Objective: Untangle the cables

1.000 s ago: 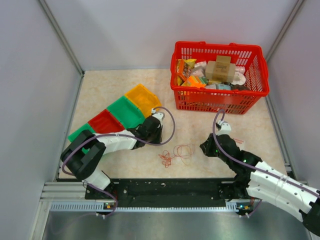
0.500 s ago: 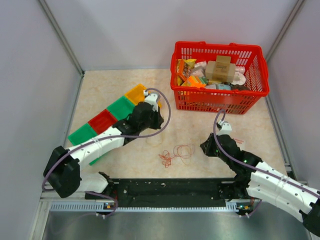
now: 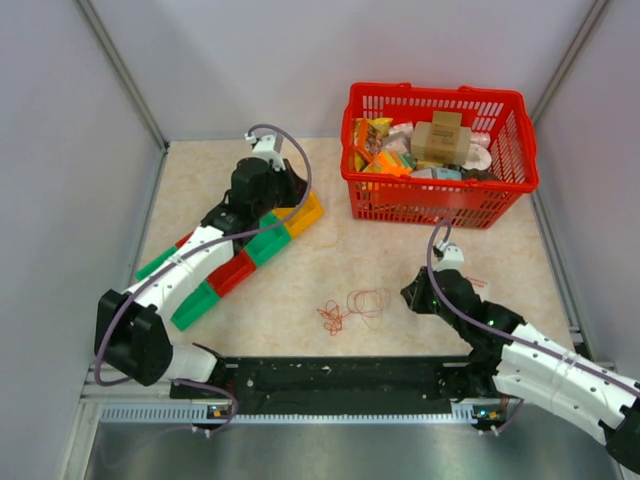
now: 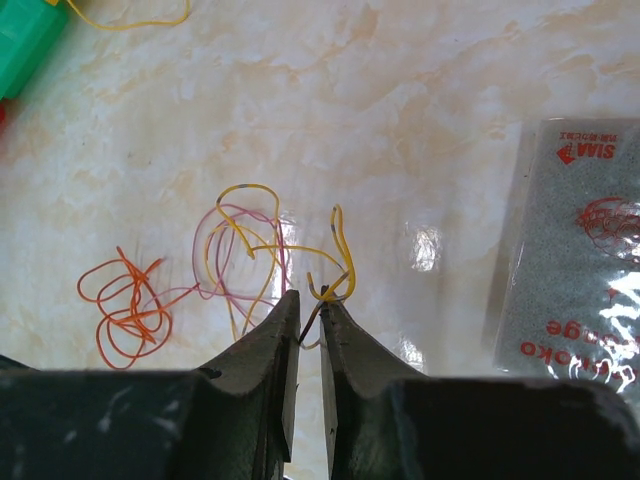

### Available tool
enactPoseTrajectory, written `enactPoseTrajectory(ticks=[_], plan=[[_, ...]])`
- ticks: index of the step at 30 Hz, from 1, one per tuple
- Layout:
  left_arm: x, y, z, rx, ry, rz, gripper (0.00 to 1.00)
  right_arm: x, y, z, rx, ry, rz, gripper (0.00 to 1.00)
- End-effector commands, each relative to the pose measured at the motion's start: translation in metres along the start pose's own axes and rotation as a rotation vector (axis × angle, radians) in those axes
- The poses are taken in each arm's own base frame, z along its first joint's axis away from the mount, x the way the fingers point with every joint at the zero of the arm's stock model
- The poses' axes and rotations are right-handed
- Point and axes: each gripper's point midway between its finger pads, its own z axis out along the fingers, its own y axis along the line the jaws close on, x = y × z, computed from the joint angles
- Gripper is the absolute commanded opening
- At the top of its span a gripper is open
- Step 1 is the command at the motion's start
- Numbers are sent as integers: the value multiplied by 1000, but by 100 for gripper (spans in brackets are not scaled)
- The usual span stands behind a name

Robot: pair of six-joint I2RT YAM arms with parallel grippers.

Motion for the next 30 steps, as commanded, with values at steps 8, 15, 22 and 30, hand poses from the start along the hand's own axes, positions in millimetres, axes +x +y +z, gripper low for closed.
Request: enactPoseTrajectory(ticks=[8,15,22,30], plan=[[-119,-42,-32,225,-254,58,0,-13,9,-11,-27,-17,24,15],[-168,-49,-56,187,-359,153,0,-22,12,-12,-23,-35,7,17],[-199,-50,-68,169,-423,230,0,-24,13,-8,-2,-19,-18,17],[-200,-28,-49,131,-406,248,0,-21,13,-5,1,-8,-4,17]])
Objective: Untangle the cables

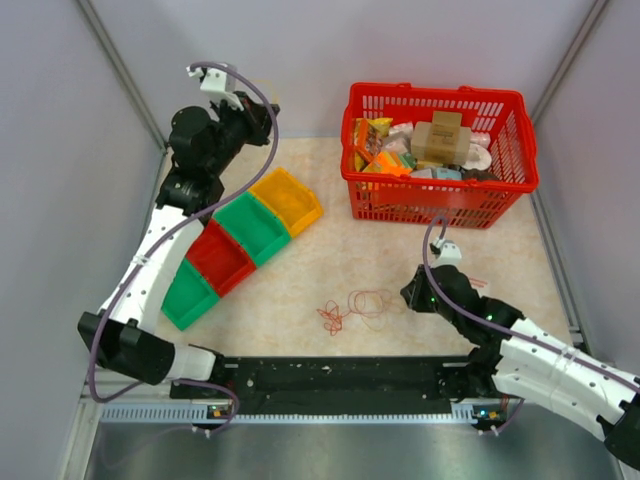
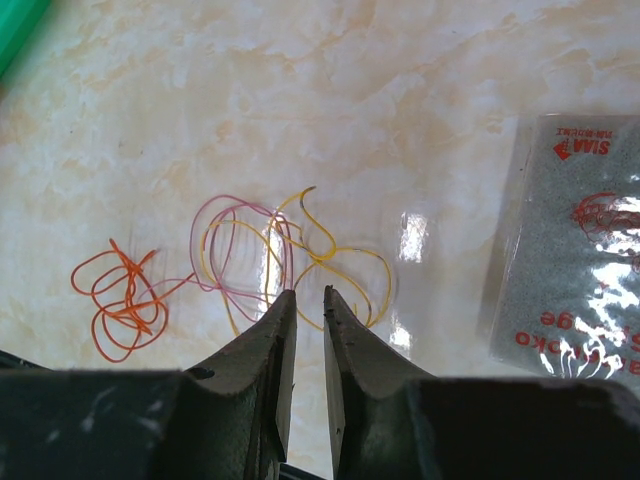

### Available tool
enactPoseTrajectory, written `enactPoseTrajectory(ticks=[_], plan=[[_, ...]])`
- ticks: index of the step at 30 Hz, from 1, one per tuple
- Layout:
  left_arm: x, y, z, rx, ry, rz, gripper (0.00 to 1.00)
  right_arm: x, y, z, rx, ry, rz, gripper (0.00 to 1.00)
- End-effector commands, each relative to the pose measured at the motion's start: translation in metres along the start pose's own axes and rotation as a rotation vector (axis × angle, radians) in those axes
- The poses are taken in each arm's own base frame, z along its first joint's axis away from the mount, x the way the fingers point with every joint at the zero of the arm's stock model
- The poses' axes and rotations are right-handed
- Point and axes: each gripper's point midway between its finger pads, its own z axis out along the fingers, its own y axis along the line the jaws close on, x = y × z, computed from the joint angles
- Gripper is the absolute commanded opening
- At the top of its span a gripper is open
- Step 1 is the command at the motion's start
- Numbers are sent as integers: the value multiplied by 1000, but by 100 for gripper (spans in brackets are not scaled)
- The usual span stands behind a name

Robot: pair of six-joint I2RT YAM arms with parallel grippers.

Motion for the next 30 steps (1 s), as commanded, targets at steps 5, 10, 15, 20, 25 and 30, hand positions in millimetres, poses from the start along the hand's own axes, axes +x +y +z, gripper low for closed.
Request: enactPoseTrajectory(ticks=[5,10,15,20,25,30], plan=[[23,29,16,-27,27,22,0,-21,12,-3,-21,-41,-12,18],[54,44,21,-56,78,2,0,-20,12,-2,-19,-33,-7,18],[98,60,32,-84,160,-32,0,-17,11,-1,-19,-29,-5,18],[156,70,37,-77,258,-106,0,-16,10,-1,-16,-32,0,18],[211,80,25,-129,323,-235,0,-16,12,1,-24,-29,4,18],[256,107,21,-298,431,-336,0,-12,13,2,-29,-13,12,18]])
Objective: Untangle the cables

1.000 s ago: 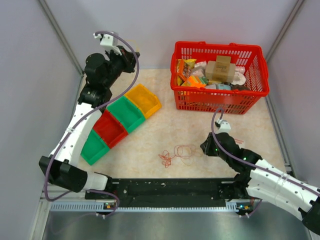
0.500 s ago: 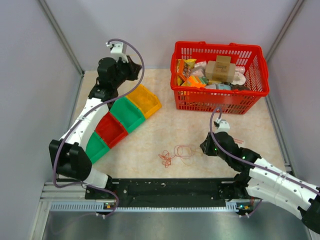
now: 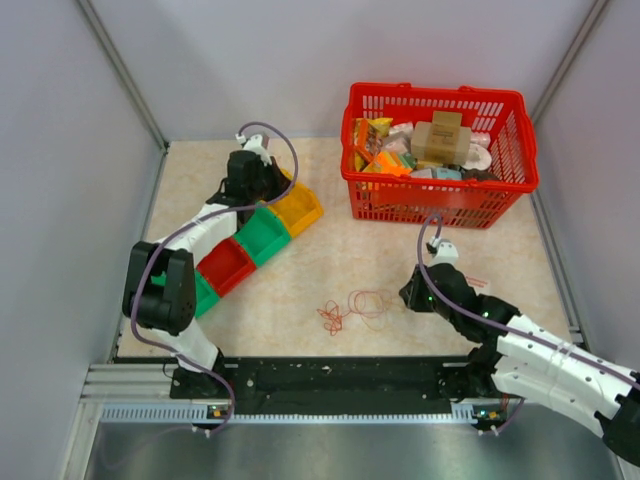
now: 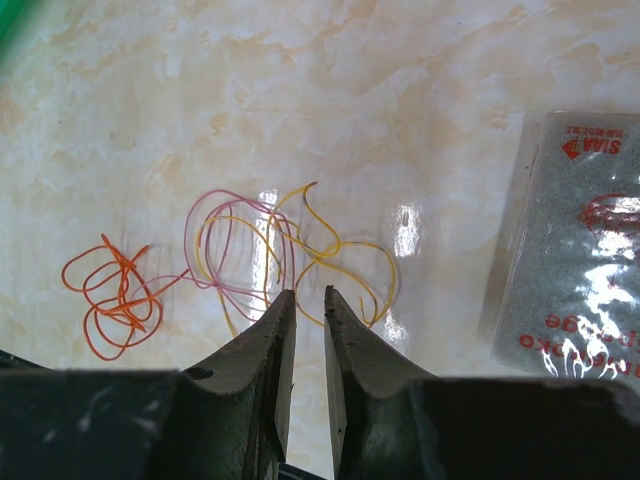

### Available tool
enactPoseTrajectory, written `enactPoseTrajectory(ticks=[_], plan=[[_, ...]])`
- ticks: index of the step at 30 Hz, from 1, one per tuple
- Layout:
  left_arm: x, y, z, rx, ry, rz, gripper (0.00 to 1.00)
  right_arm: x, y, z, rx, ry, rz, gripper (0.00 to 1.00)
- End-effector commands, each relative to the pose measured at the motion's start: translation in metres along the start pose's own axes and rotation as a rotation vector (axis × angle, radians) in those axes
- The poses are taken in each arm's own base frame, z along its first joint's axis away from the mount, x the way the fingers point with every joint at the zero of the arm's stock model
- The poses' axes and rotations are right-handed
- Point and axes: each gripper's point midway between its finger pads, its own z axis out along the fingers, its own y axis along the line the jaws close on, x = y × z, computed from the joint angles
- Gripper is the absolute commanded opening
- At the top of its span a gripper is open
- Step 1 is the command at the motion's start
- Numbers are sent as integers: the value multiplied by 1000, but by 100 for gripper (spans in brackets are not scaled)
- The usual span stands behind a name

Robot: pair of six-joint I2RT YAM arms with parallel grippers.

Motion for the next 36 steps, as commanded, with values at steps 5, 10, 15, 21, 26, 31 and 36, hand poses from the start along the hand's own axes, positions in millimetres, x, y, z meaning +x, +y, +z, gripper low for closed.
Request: enactPoseTrajectory(ticks=[5,10,15,21,26,31,36], plan=[[7,32,31,-154,13,-143,0,-12,13,-2,-48,-26,23,18],[2,40,46,-171,2,-158,0,-8,9,-1,-42,-24,32,18],[5,47,57,-141,4,-174,0,-7,9,-1,-42,-28,42,18],[16,55,54,-151,62,-200,17,-10,12,0,-48,-26,38,19],[10,52,39,-163,46,-185,36,-10,15,1,-54,-19,35,19],[-3,36,17,-119,18,-175,61,-9,18,1,-66,-9,37,19],[-16,23,-8,-100,-11,-144,70,-9,20,1,-78,-6,42,19]])
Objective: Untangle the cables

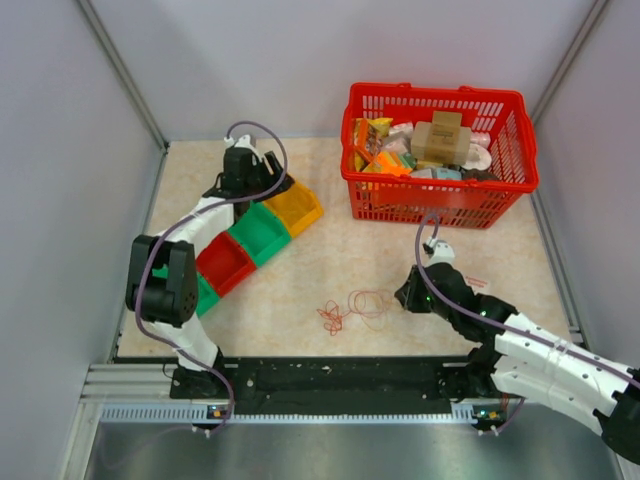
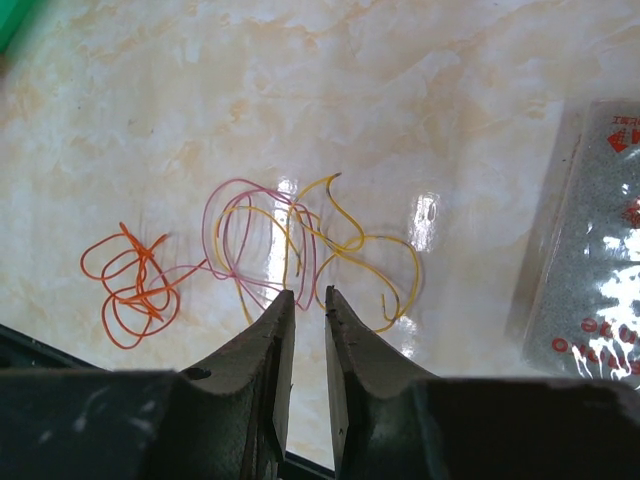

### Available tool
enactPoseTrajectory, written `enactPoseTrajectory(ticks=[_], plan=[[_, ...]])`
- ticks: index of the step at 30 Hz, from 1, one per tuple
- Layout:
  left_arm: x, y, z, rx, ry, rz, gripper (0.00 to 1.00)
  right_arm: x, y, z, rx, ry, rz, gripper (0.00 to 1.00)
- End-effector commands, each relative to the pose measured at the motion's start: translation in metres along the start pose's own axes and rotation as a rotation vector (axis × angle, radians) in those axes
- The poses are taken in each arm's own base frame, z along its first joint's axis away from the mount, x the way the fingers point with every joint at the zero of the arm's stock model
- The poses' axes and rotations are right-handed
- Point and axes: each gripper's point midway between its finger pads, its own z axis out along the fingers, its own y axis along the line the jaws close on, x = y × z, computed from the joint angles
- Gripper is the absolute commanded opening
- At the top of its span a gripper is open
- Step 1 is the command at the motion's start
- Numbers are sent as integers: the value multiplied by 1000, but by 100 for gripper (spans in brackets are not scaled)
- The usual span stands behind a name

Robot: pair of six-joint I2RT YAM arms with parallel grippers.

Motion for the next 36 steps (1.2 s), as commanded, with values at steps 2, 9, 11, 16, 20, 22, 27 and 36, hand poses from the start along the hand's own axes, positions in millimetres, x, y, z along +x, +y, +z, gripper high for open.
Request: enactPoseTrajectory(ticks=[2,9,11,16,20,22,27,36], plan=[[-26,-28,-43,82,-85,46,70,-13,12,-1,-44,-36,18,19],[5,-60,-82,267,-32,-29,65,-13,13,2,-41,-26,-2,21],[22,-70,-94,308,-19,-13,66,-13,15,5,-42,-21,-12,21],[78,-89,-127,404,61,36,70,-3,15,13,-34,39,-47,24],[122,-97,-150,437,128,140,75,5,14,17,-34,72,-51,31],[148,-96,-159,451,185,166,77,9,14,18,-44,81,-47,39],[210,-90,-171,463,297,240,80,17,16,20,-63,101,-40,59],[278,-76,-164,399,450,364,84,22,21,24,-89,127,-36,71]])
